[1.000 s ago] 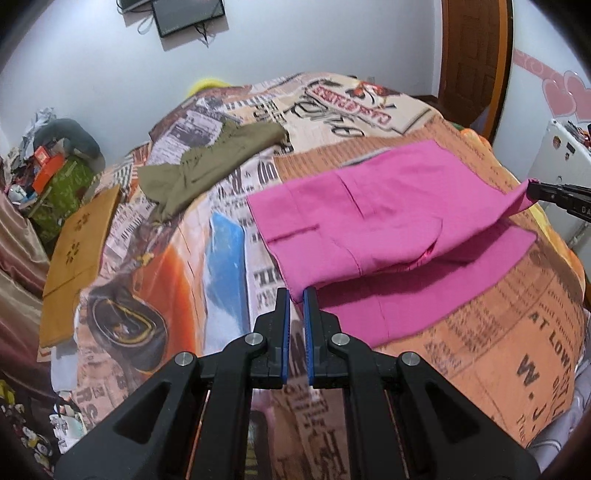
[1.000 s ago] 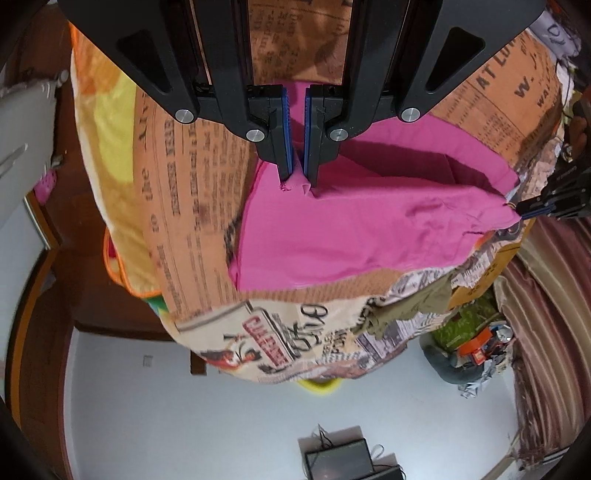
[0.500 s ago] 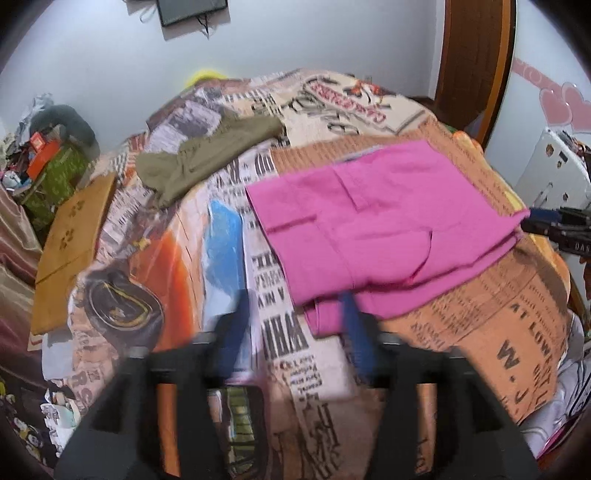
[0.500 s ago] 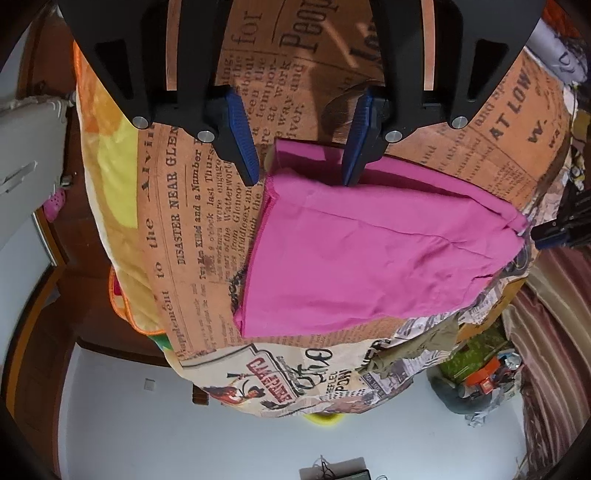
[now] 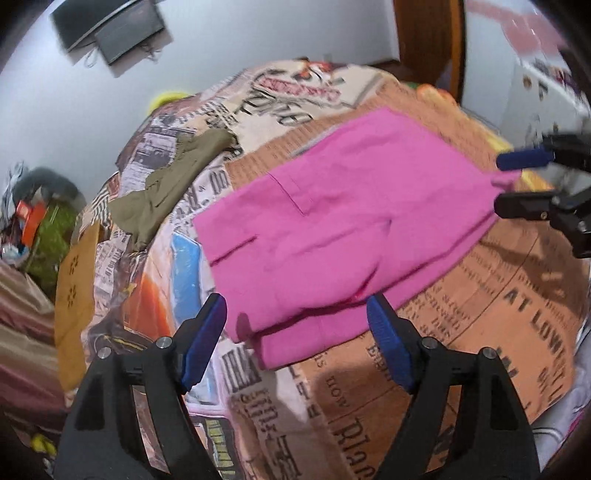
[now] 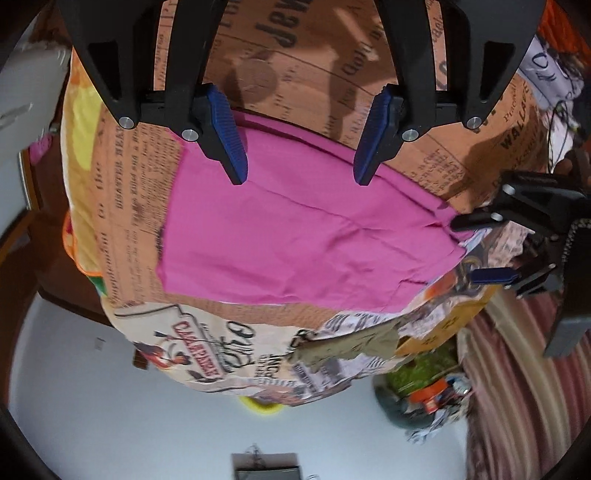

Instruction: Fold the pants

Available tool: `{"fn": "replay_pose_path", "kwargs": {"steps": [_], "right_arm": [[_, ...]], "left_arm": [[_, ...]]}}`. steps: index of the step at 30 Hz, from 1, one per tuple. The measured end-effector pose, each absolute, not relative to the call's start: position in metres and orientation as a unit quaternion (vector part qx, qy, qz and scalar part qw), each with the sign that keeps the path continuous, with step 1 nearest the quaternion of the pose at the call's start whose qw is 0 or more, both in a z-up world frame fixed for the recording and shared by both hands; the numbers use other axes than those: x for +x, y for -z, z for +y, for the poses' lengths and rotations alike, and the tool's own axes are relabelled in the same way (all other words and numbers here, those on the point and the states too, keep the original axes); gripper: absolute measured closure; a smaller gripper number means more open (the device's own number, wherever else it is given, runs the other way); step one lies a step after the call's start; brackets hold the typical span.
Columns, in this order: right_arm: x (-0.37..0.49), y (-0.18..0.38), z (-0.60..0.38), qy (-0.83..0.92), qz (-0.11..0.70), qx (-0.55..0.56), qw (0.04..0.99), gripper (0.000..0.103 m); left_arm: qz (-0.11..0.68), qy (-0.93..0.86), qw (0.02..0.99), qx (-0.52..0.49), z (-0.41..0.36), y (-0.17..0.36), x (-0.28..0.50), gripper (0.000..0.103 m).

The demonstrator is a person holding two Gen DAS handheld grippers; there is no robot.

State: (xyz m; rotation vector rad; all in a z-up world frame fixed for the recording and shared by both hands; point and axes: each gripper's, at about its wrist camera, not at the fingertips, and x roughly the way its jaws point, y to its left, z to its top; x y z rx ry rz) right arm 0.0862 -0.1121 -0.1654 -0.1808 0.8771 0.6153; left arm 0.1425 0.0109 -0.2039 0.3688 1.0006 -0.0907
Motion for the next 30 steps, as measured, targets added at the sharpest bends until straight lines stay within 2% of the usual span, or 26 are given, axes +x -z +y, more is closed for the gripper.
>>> {"fn": "replay_pose_path", "kwargs": {"steps": [9, 23, 24, 26, 30], "right_arm": [[0.089, 0.179, -0.085, -0.325, 0.435, -0.092, 0.835, 0.047], [0.103, 0.193, -0.057, -0.334, 0.432, -0.115, 0.830, 0.047], [0.104, 0.193, -0.058, -0.330, 0.430, -0.113, 0.833, 0.049], [0.107, 0.192, -0.060, -0.328, 0.426, -0.106, 0.836, 0.060], [0.106, 0.189, -0.063, -0.330, 0.420, -0.103, 0.839, 0.090]], "left_arm": [[0.478, 0.048, 0.851, 0.212, -0.005, 0.218, 0.159, 0.025], [0.471, 0.064, 0.867, 0.152, 0.004, 0.198, 0.176, 0.025], [0.472, 0.068, 0.866, 0.150, 0.003, 0.199, 0.175, 0.025], [0.475, 0.075, 0.865, 0.144, 0.001, 0.201, 0.173, 0.025], [0.487, 0.079, 0.860, 0.133, -0.002, 0.210, 0.172, 0.025]]}}
